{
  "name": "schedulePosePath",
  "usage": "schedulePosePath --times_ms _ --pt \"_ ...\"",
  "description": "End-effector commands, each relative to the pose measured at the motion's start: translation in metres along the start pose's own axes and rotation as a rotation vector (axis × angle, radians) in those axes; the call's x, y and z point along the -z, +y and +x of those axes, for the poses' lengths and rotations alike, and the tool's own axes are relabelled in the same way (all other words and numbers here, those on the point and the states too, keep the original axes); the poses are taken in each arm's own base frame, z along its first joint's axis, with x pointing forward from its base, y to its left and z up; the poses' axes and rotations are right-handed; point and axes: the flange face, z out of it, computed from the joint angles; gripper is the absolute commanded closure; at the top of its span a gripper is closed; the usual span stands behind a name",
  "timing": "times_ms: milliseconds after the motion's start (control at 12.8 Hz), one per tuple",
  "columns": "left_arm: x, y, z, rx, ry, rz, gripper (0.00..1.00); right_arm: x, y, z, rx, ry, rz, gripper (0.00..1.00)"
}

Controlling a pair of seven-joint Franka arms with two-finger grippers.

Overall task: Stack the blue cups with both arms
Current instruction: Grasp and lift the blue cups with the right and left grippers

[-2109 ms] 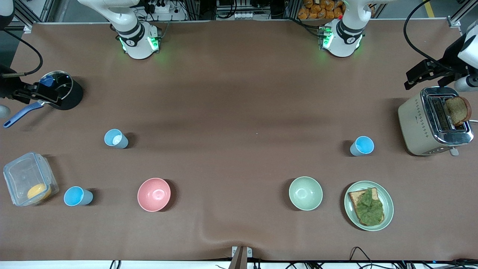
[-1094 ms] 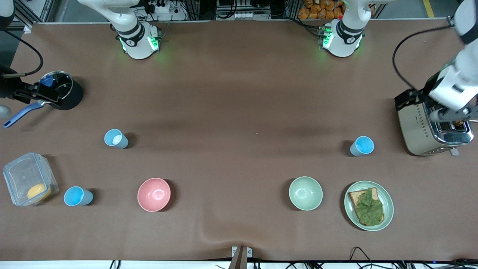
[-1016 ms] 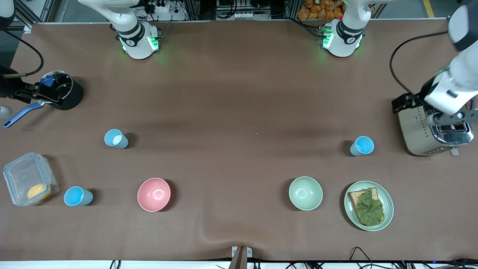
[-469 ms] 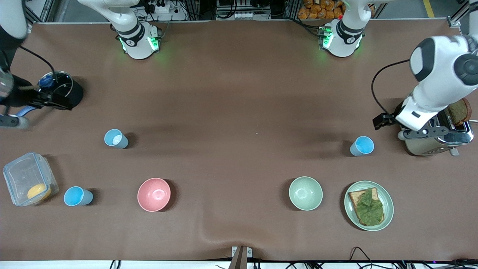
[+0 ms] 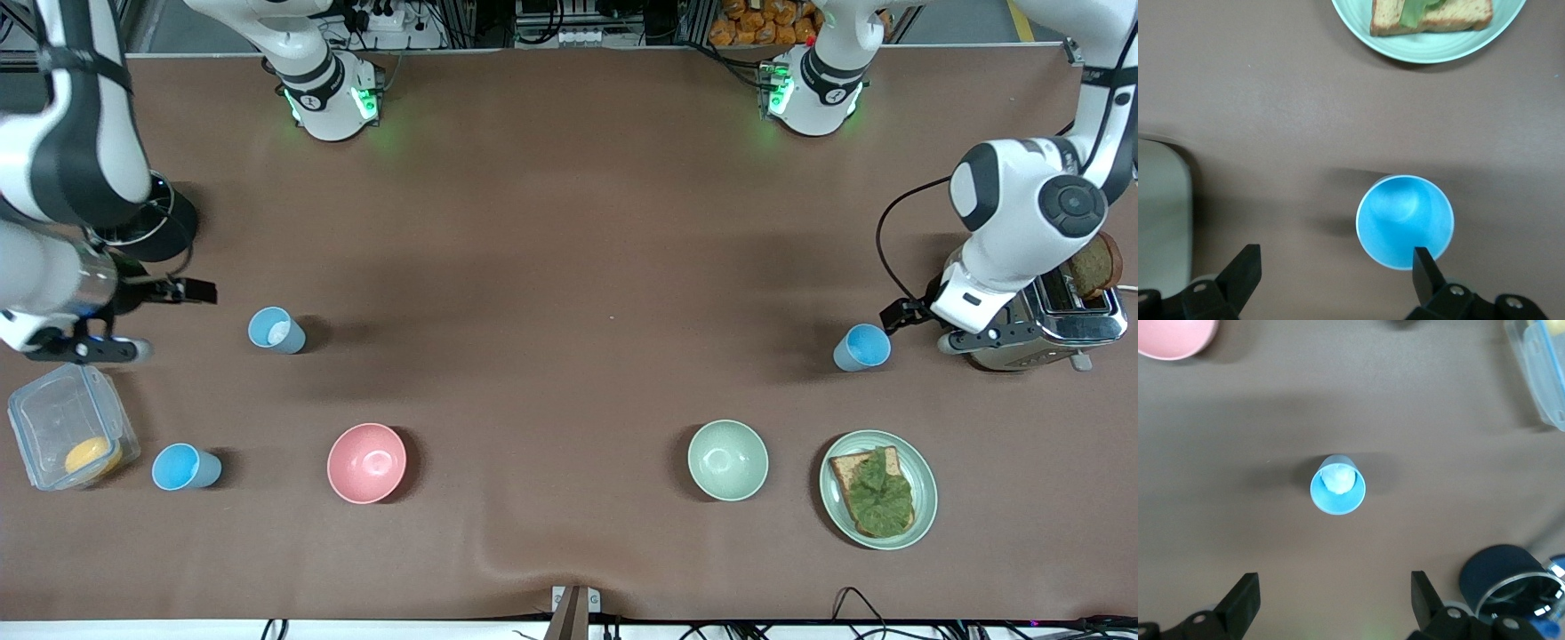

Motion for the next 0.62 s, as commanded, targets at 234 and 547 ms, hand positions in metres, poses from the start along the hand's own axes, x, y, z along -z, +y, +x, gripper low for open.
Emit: schedulePosePath --times_ms 234,547 --pt "-0.049 0.004 -0.001 -0.012 0.011 0.000 0.00 -0.102 0.050 0.010 0.066 0.080 0.003 0.00" --pt "-0.070 0.007 -0.002 -0.010 0.008 -0.006 0.51 -0.157 0.052 0.025 0.079 0.024 0.011 0.00"
